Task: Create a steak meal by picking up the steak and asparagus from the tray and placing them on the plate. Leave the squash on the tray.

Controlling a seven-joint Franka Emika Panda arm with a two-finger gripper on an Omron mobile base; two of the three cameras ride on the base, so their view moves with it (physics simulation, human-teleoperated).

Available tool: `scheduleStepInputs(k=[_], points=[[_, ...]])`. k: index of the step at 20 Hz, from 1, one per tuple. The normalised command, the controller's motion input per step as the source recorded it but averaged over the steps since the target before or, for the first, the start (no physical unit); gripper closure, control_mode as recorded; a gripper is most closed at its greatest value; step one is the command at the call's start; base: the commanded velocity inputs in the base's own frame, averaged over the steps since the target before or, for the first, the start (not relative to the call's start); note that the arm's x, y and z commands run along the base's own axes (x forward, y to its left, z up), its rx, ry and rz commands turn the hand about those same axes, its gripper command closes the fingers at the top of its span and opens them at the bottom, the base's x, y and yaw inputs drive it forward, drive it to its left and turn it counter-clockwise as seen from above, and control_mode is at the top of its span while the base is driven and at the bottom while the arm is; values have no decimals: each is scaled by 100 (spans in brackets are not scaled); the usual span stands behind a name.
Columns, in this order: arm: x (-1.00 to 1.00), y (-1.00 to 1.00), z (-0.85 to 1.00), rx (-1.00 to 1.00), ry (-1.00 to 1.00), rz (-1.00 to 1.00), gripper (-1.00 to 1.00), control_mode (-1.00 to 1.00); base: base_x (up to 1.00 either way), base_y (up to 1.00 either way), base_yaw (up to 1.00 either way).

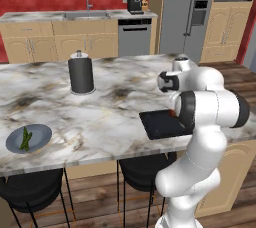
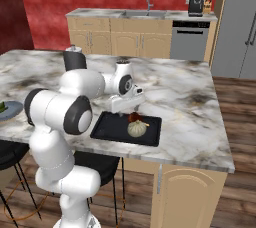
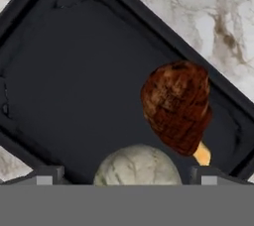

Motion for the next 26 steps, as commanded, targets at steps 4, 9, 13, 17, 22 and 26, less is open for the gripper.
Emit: scheduleStepInputs(k=[4,9,13,17,22,26], points=[[23,6,-25,0,-4,-6,-100,-100,0,0,0],[32,0,-21,0,-2,0,-100,-100,0,0,0],[29,-2,-19,0,-1,0,-100,-100,0,0,0],[21,-13,-22,0,-1,0,-100,-100,0,0,0],[16,-20,-19,0,-1,0,-100,-100,0,0,0],[4,-14,-16,0,0,0,-100,-100,0,0,0]])
